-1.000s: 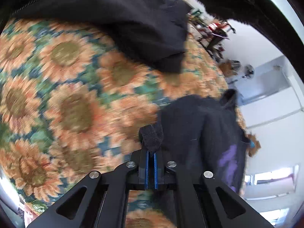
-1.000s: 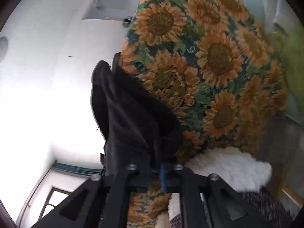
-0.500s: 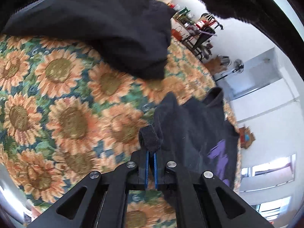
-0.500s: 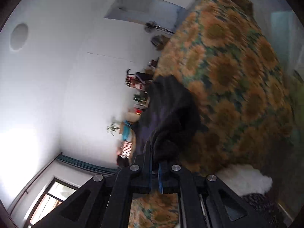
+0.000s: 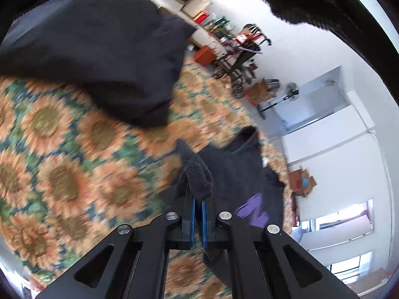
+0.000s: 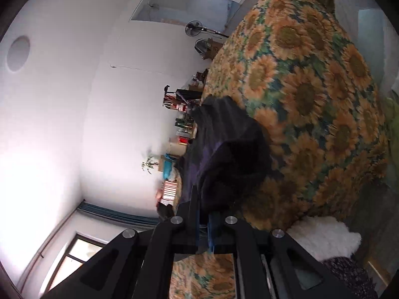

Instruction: Fold clothes

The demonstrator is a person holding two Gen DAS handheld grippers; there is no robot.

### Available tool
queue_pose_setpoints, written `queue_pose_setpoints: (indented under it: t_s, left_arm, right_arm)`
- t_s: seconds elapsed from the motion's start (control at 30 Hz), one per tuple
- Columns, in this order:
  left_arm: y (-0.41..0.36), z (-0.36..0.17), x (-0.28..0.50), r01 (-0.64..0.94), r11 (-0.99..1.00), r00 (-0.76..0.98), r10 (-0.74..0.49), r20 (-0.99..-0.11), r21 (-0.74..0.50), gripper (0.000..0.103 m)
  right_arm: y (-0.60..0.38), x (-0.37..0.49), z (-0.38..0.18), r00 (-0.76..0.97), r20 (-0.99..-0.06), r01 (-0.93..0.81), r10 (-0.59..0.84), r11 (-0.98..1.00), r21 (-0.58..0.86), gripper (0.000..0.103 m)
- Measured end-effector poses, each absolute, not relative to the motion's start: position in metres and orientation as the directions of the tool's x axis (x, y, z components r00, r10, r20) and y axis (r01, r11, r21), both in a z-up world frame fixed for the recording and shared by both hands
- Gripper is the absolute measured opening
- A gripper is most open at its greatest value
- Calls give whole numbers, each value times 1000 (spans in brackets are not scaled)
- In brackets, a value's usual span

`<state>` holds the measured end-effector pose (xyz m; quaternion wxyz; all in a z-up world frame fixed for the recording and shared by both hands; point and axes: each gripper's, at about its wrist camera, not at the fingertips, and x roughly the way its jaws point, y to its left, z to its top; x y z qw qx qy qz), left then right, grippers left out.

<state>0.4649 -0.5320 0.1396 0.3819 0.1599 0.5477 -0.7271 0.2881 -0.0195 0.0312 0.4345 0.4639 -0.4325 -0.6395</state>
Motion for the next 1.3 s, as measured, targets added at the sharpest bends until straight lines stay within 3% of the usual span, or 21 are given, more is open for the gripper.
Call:
queue_pose_setpoints:
  t_s: [0.27,0.6,0.63,0.7,0.73,0.8,0.83,0.87,0.9,0.93,0.97,1.0,1.03,1.1,1.2,1.3]
  left_arm:
    - [-590,172,382,747,-176,-648,-407,-644,-641,4]
    - [-665,126,290,801,-136,-590,-343,-731,-583,4]
    - [-670,121,284,815,-130,-571,-345,-745,-564,4]
    - [-676,111,280,824,-107,-556,-337,-760,-556,4]
    - [-677,106,282,815,-78,-565,-330,-756,-574,4]
    - [-676,98,298,739,-16,-642,-321,-696,-674,4]
    - [-676,94,305,695,16,-678,-318,-662,-719,5]
    - [-670,94,316,641,37,-712,-344,-612,-767,11]
    - [-660,98,328,618,36,-716,-385,-582,-785,16]
    - [-650,102,340,596,33,-718,-426,-551,-802,32]
    - [-640,106,353,574,29,-717,-466,-519,-818,62]
    - [-630,109,365,552,23,-713,-505,-486,-834,78]
    - [-618,112,374,551,-3,-707,-532,-466,-834,87]
    - [-595,113,391,559,-41,-700,-558,-445,-828,87]
    - [-574,97,395,613,-1,-689,-491,-534,-790,87]
    - [-558,71,386,637,43,-695,-400,-597,-770,68]
  right_arm:
    - [-91,205,58,-170,-248,214,-954,-282,935,5]
    - [-152,129,31,-181,-383,167,-906,-413,895,9]
    - [-156,125,26,-179,-393,160,-902,-421,893,12]
    - [-158,120,20,-188,-405,145,-895,-433,890,34]
    - [-154,123,22,-209,-396,143,-894,-429,892,52]
    - [-146,127,26,-251,-379,139,-891,-420,897,55]
    - [-140,131,30,-282,-374,145,-883,-424,894,66]
    - [-133,138,38,-328,-374,165,-867,-442,881,75]
    - [-127,146,43,-354,-370,188,-859,-453,871,77]
    - [-122,157,49,-366,-368,222,-855,-464,857,77]
    - [-117,169,54,-377,-366,256,-851,-475,842,77]
    - [-112,180,60,-389,-363,289,-847,-486,825,76]
    - [-108,191,63,-394,-363,314,-845,-494,810,76]
    - [-107,213,55,-368,-389,314,-844,-507,803,76]
    - [-115,233,31,-281,-447,250,-850,-514,821,63]
    - [-126,233,28,-290,-471,215,-833,-536,816,57]
